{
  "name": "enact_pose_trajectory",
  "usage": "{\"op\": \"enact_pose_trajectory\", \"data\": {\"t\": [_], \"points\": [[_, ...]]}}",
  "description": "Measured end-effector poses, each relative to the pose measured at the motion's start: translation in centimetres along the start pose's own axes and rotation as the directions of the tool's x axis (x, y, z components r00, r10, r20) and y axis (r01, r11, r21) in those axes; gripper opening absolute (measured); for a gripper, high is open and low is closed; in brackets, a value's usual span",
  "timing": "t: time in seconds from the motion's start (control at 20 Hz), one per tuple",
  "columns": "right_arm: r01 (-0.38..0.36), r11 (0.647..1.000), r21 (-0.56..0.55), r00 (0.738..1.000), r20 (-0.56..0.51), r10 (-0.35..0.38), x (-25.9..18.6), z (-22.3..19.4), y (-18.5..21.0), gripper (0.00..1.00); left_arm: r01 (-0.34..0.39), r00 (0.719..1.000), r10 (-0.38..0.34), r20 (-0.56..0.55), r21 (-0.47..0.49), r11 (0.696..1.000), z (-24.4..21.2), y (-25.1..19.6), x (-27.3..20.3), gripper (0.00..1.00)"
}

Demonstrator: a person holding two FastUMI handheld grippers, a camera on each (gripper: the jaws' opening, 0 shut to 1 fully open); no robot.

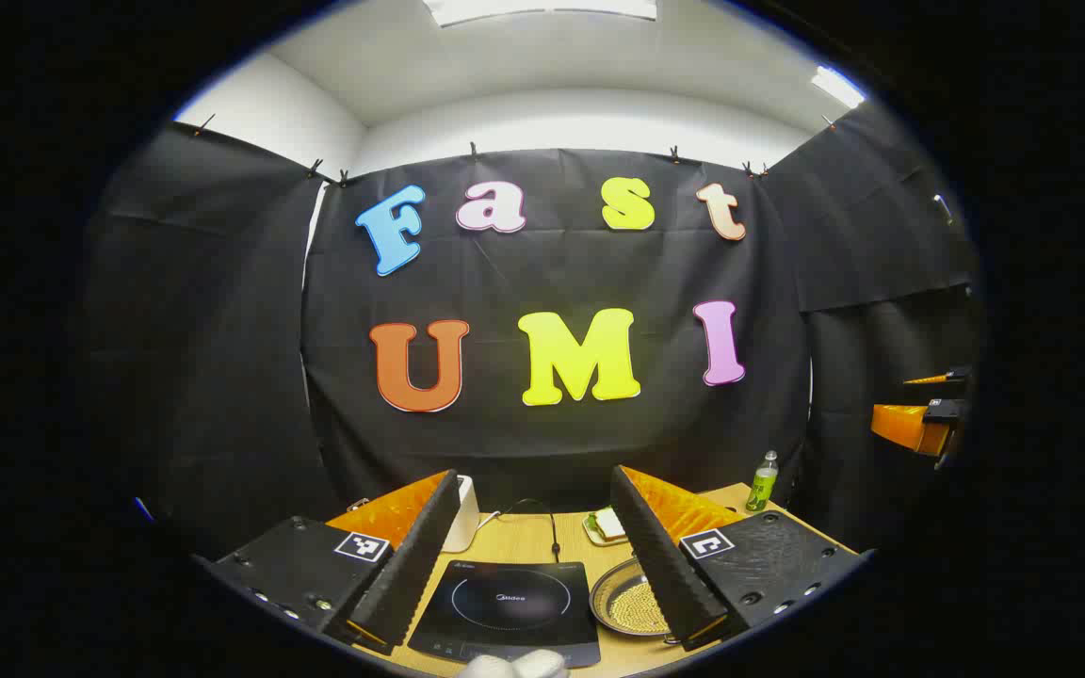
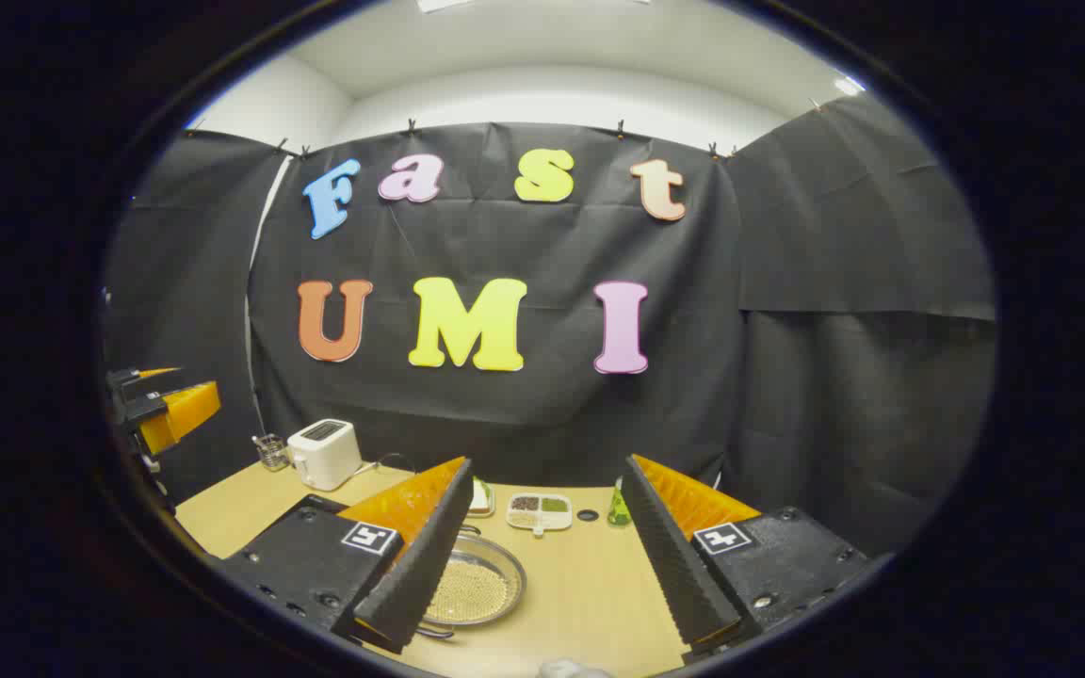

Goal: First push the handle of the pot to place it horizontally, then grasp the pot with both hands and set it on the induction cooktop.

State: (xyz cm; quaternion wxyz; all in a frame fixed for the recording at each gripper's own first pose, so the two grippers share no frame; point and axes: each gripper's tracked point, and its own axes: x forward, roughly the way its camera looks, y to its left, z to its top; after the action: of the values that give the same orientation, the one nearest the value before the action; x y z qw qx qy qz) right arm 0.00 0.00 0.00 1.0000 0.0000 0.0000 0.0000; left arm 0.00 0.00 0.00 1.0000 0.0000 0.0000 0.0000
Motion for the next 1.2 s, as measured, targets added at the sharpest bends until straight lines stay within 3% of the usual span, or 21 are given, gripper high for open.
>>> {"op": "enact_pose_trajectory", "data": {"t": [0.05, 0.65, 1.15, 1.2], "points": [[-0.002, 1.0, -0.003, 1.0, -0.001, 0.002, 0.0, -0.2, 0.0, 0.97, 0.001, 1.0, -0.001, 0.002, -0.001, 1.0, 0.0, -0.1, 0.0, 0.96], [-0.019, 1.0, -0.011, 1.0, -0.007, 0.019, -0.3, -0.5, 0.3, 0.98, 0.007, 1.0, -0.007, 0.005, 0.008, 1.0, 0.0, -0.4, -0.1, 0.96], [-0.092, 0.996, 0.01, 0.995, -0.023, 0.092, 0.4, -0.8, 2.9, 0.99, 0.001, 1.0, -0.001, 0.001, 0.016, 1.0, -0.7, 0.2, 0.0, 0.96], [-0.115, 0.993, 0.013, 0.993, -0.021, 0.115, 0.5, -0.7, 3.5, 0.92, -0.002, 1.0, 0.002, 0.001, 0.016, 1.0, -0.8, 0.3, -0.1, 0.96]]}}
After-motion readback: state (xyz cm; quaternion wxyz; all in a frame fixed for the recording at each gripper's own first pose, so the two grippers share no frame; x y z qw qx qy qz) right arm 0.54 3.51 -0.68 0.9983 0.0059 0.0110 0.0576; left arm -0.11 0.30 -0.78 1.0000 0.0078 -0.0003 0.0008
